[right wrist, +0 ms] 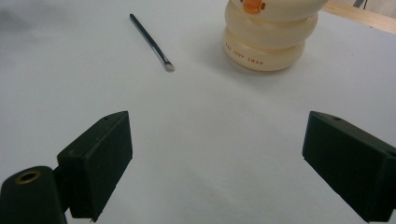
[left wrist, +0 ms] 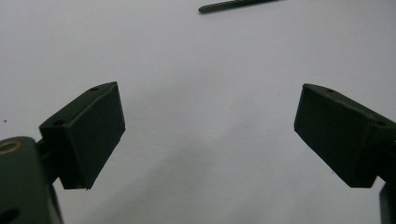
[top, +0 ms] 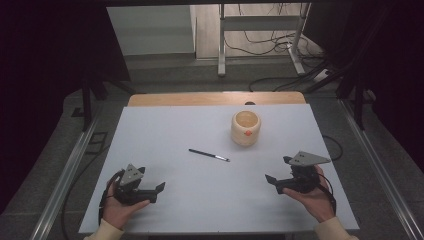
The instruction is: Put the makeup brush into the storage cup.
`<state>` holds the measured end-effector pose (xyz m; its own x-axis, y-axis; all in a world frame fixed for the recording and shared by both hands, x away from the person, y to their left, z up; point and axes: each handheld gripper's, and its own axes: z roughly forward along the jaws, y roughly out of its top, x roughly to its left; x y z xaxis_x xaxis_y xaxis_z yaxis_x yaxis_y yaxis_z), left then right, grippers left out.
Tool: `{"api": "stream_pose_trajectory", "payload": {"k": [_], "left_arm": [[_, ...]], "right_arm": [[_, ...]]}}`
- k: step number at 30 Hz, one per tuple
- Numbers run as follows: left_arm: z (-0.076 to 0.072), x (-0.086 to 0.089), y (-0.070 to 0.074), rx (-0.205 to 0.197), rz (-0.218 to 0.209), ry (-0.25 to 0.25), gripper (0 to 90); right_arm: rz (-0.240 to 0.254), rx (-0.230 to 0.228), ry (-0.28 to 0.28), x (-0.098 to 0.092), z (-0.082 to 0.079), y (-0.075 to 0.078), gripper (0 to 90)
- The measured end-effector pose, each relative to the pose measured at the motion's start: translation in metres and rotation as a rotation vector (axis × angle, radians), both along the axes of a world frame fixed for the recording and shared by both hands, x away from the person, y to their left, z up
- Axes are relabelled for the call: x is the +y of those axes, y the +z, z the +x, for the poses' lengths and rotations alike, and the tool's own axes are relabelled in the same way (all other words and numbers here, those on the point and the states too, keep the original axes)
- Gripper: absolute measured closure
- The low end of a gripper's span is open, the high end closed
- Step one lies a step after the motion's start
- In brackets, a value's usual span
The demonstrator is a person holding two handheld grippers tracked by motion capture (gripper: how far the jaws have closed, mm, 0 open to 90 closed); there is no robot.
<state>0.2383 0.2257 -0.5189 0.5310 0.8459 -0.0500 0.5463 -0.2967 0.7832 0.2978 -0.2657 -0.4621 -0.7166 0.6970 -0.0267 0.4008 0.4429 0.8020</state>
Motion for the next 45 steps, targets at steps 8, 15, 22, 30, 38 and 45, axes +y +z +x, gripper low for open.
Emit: {"api": "stream_pose_trajectory", "payload": {"k": [8, 15, 22, 30, 38, 45], "left_arm": [[0.0, 0.0, 0.0, 0.001, 0.0, -0.007, 9.1], [0.001, -0.001, 0.0, 0.001, 0.004, -0.014, 9.0], [0.001, -0.001, 0.0, 0.002, 0.005, -0.014, 8.7], [0.001, -0.003, -0.001, 0.007, 0.009, -0.021, 8.7], [0.0, -0.002, -0.002, 0.007, 0.012, -0.022, 8.6], [0.001, -0.003, -0.002, 0.011, 0.016, -0.023, 8.6]], "right_arm": [[-0.004, 0.015, 0.01, 0.009, 0.008, 0.004, 9.9], [0.011, 0.014, 0.023, 0.02, 0.016, 0.01, 10.6], [0.006, 0.009, 0.038, 0.024, 0.019, 0.014, 10.8], [-0.005, 0.012, 0.075, 0.034, 0.023, 0.019, 11.4], [-0.025, 0.023, 0.107, 0.043, 0.029, 0.019, 11.3], [-0.031, 0.027, 0.117, 0.049, 0.033, 0.021, 11.6]]}}
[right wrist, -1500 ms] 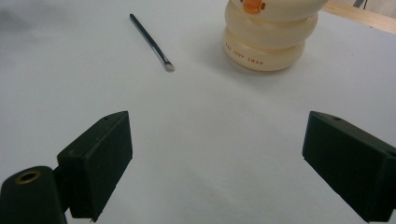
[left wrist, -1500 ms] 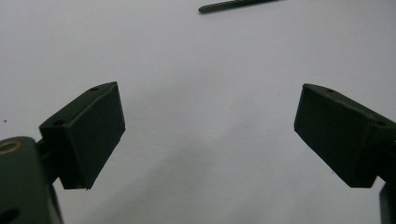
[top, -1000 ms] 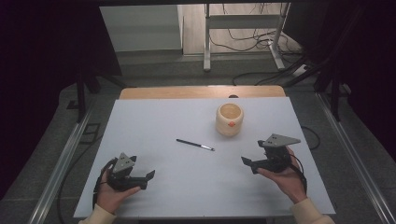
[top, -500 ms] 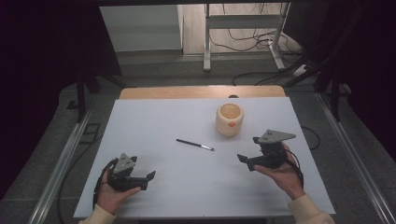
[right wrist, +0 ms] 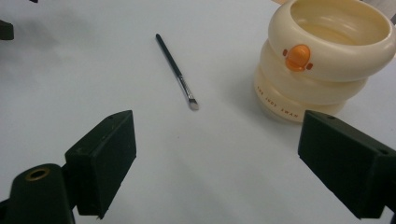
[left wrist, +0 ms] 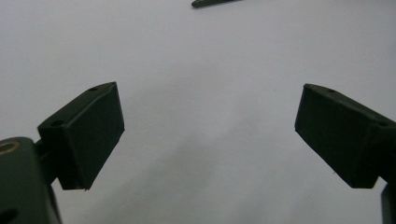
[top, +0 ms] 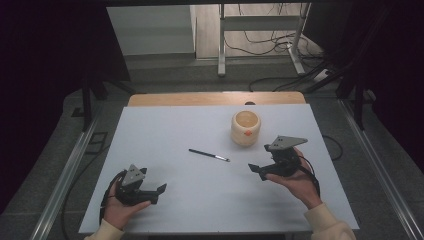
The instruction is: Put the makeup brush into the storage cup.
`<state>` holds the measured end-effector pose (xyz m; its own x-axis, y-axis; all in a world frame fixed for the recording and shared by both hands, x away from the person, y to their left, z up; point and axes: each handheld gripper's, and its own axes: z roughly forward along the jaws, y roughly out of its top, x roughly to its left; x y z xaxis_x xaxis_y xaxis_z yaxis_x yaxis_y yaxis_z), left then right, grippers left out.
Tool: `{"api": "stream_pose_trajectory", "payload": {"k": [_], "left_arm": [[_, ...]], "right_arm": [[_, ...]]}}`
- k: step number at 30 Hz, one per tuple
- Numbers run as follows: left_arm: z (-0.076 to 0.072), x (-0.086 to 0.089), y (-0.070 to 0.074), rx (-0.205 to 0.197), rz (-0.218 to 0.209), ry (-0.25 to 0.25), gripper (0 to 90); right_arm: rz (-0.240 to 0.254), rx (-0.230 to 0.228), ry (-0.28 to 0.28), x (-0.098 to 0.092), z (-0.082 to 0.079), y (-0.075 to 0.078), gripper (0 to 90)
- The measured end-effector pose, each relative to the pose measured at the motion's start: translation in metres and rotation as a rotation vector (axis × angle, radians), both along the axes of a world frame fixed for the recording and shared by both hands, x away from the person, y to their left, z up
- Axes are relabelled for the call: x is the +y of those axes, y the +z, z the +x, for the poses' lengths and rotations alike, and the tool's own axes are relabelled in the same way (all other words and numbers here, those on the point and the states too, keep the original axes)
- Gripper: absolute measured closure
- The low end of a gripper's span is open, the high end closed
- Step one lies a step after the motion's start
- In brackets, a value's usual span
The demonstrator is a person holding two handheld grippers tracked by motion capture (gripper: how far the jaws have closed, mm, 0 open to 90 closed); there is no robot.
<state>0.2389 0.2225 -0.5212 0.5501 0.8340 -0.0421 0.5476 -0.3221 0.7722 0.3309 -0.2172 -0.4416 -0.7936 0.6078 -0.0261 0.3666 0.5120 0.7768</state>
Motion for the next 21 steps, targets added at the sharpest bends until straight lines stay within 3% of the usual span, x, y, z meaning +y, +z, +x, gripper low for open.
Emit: {"api": "stream_pose_trajectory", "payload": {"k": [21], "left_arm": [[-0.001, 0.0, 0.001, 0.0, 0.002, 0.009, 8.3]], "right_arm": [[-0.033, 0.016, 0.07, 0.034, 0.013, 0.0, 12.5]]}}
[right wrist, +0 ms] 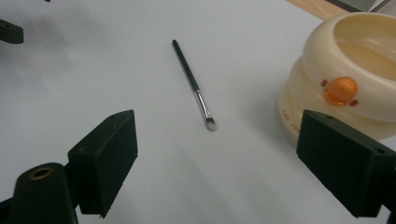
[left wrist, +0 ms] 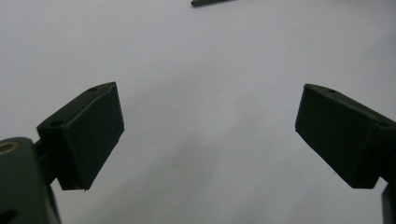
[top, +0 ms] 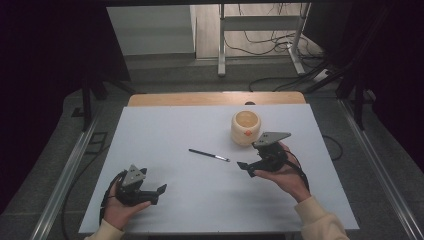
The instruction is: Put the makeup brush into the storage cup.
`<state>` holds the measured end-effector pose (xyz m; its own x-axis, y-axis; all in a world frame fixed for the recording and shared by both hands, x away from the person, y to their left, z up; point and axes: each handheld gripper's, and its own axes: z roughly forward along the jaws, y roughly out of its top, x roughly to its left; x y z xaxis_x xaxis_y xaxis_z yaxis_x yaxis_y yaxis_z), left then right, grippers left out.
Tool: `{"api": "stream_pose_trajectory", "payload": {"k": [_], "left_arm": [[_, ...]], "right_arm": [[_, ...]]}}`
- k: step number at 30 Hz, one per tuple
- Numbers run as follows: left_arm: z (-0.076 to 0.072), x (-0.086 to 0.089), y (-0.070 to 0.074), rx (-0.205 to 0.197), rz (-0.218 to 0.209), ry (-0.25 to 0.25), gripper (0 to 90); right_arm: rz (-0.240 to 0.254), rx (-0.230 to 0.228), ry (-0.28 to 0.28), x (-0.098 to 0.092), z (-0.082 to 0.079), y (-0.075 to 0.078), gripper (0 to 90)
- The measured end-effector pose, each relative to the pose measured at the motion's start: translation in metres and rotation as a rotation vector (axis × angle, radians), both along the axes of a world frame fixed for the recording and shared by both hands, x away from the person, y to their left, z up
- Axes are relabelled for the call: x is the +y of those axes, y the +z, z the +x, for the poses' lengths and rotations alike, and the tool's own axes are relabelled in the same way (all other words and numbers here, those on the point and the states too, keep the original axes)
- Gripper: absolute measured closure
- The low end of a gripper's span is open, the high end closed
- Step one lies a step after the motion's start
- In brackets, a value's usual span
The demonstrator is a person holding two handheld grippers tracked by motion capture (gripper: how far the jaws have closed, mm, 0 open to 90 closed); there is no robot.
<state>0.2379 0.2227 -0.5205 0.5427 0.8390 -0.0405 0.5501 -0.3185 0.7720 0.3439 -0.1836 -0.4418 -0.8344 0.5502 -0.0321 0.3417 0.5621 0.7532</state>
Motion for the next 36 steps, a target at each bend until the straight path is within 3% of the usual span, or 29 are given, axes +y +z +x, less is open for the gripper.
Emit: {"api": "stream_pose_trajectory", "payload": {"k": [13, 36], "left_arm": [[-0.001, -0.001, 0.0, 0.006, 0.002, -0.013, 8.5], [-0.002, 0.0, -0.001, 0.012, 0.01, -0.025, 8.8]], "right_arm": [[-0.057, 0.032, 0.052, 0.021, 0.008, -0.009, 13.2], [-0.115, 0.083, 0.085, 0.053, 0.03, -0.022, 13.4]]}}
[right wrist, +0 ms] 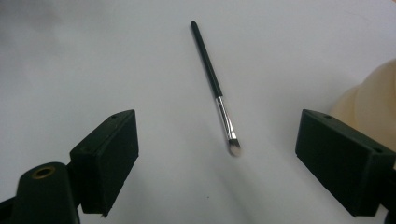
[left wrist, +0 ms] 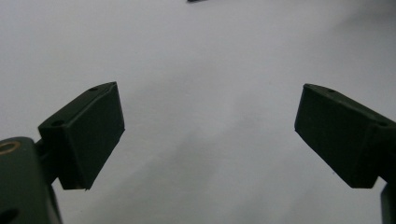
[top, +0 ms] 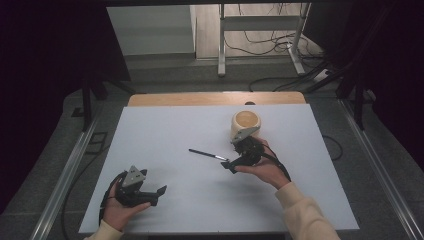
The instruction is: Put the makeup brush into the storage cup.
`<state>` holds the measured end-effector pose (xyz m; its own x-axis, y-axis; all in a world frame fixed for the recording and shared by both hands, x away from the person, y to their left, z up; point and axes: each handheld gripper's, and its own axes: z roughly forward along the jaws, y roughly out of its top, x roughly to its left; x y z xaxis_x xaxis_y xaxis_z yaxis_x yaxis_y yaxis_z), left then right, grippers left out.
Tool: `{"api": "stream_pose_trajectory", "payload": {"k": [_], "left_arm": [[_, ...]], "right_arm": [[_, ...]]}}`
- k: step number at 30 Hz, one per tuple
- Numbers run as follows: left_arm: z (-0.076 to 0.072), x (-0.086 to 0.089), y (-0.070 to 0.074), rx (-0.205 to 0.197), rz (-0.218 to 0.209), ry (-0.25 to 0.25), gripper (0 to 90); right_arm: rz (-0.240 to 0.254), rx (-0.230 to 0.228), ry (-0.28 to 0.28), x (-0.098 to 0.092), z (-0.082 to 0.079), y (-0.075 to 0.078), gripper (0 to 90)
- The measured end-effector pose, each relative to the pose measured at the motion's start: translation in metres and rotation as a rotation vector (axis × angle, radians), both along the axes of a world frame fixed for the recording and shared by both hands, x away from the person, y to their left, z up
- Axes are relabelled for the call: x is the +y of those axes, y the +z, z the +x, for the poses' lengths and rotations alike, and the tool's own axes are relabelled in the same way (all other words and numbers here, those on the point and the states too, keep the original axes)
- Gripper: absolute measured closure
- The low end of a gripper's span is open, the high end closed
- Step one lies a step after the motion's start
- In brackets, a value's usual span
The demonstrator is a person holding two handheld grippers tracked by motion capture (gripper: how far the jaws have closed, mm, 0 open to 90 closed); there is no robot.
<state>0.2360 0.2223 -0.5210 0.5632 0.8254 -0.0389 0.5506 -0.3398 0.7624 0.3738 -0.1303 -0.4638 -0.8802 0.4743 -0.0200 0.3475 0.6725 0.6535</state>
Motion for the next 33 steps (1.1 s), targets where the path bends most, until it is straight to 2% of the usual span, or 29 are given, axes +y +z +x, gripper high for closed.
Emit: {"api": "stream_pose_trajectory", "payload": {"k": [25, 33], "left_arm": [[-0.001, 0.001, 0.0, 0.0, 0.006, -0.002, 8.9], [0.0, 0.0, -0.001, 0.002, 0.008, -0.007, 9.0]], "right_arm": [[-0.087, 0.005, 0.053, 0.032, 0.012, -0.005, 15.7], [-0.112, 0.05, 0.055, 0.035, 0.021, -0.014, 16.4]]}}
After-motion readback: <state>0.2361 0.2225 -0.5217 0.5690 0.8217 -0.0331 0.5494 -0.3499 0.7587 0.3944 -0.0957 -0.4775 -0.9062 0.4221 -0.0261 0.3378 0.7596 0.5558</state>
